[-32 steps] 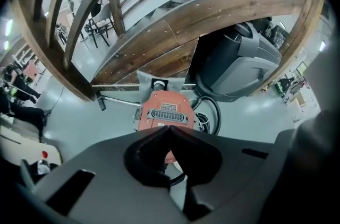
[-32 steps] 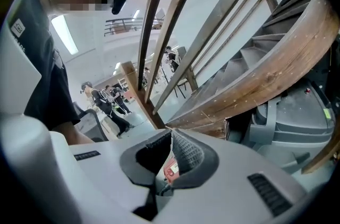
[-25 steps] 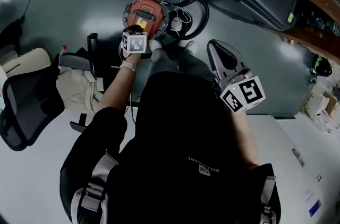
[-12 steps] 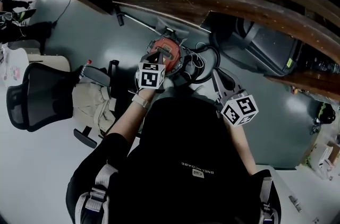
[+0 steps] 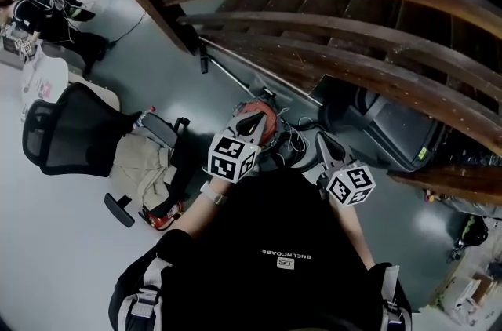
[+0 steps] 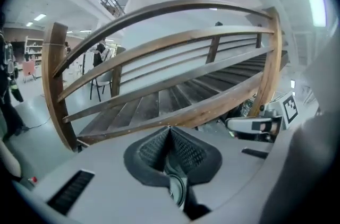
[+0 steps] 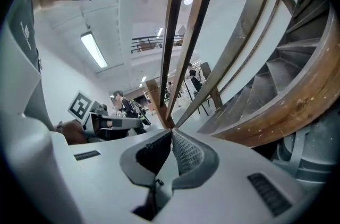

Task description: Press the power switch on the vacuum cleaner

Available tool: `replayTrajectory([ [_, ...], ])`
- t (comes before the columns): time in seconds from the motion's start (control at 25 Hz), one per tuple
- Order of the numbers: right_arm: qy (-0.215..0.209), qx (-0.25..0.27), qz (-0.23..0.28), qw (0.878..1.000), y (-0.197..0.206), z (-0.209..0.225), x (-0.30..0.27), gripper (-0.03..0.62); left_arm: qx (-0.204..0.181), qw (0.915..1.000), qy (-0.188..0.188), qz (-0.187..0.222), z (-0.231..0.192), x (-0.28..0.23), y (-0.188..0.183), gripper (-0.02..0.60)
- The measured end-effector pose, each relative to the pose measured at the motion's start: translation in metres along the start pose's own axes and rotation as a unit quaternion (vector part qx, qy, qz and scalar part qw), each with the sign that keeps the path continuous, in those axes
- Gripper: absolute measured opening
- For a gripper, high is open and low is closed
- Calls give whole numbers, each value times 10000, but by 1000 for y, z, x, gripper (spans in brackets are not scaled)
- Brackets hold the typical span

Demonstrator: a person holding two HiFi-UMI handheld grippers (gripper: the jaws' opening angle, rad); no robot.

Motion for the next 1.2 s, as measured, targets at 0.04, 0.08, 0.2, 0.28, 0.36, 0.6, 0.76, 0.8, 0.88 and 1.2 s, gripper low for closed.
replayTrajectory([
  [0.04, -60, 26, 4, 10000, -3, -3, -1, 29, 24, 9998, 25, 171, 3, 8, -6, 15],
  [0.08, -126, 47, 10, 9999, -6, -6, -2, 29, 60, 9994, 60, 343, 6, 15, -12, 15],
  [0.2, -329, 97, 51, 9994, -18, -14, -4, 29, 104, 9975, 137, 691, 14, 32, -25, 15],
  [0.28, -436, 143, 78, 9989, -25, -19, -5, 29, 85, 9969, 82, 774, 16, 40, -28, 15],
  [0.36, -527, 191, 93, 9984, -30, -24, -6, 29, 153, 9960, -10, 875, 15, 49, -28, 15],
  [0.6, -787, 83, 33, 9969, -38, -37, -6, 29, 309, 9930, -167, 1125, 13, 67, -30, 15],
  [0.76, -812, 101, 58, 9966, -39, -40, -4, 29, 365, 9934, -218, 1068, 12, 69, -26, 15],
  [0.8, -815, 91, 61, 9966, -39, -41, -4, 29, 364, 9935, -218, 1059, 13, 69, -26, 15],
  [0.88, -818, 83, 65, 9966, -38, -42, -3, 29, 365, 9938, -213, 1031, 14, 69, -24, 15],
  [1.2, -751, 36, 81, 9971, -33, -38, 7, 29, 389, 9940, -169, 1012, 21, 65, -22, 15],
])
Point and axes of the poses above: the fingertips, and each gripper's own axes: x backward along the fingers, z to its right, y out of its underside, the point moved 4 cm from there along x, backward along the fingers, and after that the axes turned 11 degrees about -x, right-handed, at the moved point
